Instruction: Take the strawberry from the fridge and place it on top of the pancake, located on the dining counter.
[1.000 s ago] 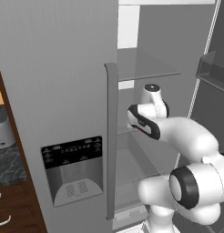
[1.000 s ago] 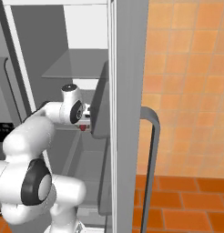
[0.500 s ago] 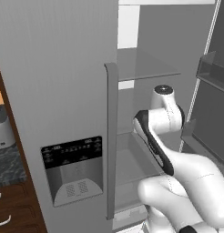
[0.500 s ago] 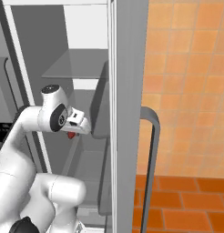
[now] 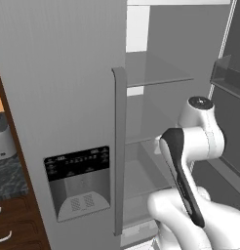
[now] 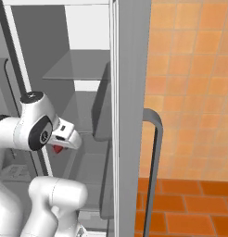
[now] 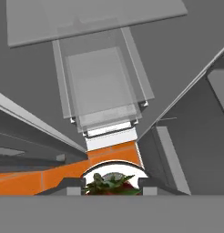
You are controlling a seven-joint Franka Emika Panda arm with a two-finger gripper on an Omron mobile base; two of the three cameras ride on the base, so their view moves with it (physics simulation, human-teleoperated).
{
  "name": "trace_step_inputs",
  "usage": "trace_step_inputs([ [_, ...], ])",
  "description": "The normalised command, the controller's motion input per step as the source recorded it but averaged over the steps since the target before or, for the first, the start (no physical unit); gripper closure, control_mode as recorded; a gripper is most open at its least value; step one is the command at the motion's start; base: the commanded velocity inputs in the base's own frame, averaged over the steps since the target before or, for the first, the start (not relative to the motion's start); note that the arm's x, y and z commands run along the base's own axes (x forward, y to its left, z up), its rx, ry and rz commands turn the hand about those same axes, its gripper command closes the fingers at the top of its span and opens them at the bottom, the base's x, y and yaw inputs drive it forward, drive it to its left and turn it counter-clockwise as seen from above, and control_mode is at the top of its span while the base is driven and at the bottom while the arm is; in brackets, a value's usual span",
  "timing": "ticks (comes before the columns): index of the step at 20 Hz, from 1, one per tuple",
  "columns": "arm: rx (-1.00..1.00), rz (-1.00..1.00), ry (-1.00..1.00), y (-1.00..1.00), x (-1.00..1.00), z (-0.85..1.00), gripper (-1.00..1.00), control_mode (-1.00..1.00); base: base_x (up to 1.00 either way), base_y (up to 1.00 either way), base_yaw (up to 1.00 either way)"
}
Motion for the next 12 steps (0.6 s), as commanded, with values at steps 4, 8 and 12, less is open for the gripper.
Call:
trace_step_inputs([
  [4, 0.0, 0.0, 0.0, 0.01, -0.73, 0.0, 1.0, -1.0, 0.0, 0.0, 0.0],
  [8, 0.0, 0.0, 0.0, 0.0, -0.24, -0.12, 1.0, -1.0, 0.0, 0.0, 0.0],
  [12, 0.0, 0.0, 0.0, 0.0, 0.0, -0.07, 1.0, -1.0, 0.0, 0.0, 0.0],
])
